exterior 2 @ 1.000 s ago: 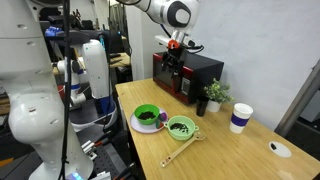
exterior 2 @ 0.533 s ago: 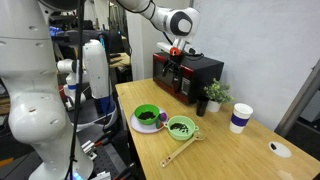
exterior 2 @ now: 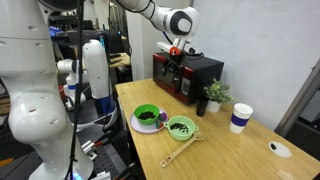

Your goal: Put the purple object in the light green bowl

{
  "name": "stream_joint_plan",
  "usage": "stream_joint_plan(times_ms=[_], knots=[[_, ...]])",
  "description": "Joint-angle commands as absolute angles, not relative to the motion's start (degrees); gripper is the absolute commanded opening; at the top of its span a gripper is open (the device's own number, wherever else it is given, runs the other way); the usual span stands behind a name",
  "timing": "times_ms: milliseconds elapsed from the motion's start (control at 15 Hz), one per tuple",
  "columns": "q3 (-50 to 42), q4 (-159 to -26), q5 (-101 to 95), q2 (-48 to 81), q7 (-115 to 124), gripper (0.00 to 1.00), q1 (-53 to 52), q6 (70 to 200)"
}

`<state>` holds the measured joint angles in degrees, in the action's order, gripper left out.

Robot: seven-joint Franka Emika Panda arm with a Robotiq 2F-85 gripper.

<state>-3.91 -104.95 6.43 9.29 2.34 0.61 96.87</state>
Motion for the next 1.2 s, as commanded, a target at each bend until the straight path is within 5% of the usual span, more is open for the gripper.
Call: stream_joint_plan(times_ms=[0, 1133], knots=[[-3.35, -105.49, 6.44, 11.02, 0.71, 1.0, 1.59, 99.42], [-1.77, -111.17, 6.13, 24.98, 6.84, 1.0, -0.16, 120.6]])
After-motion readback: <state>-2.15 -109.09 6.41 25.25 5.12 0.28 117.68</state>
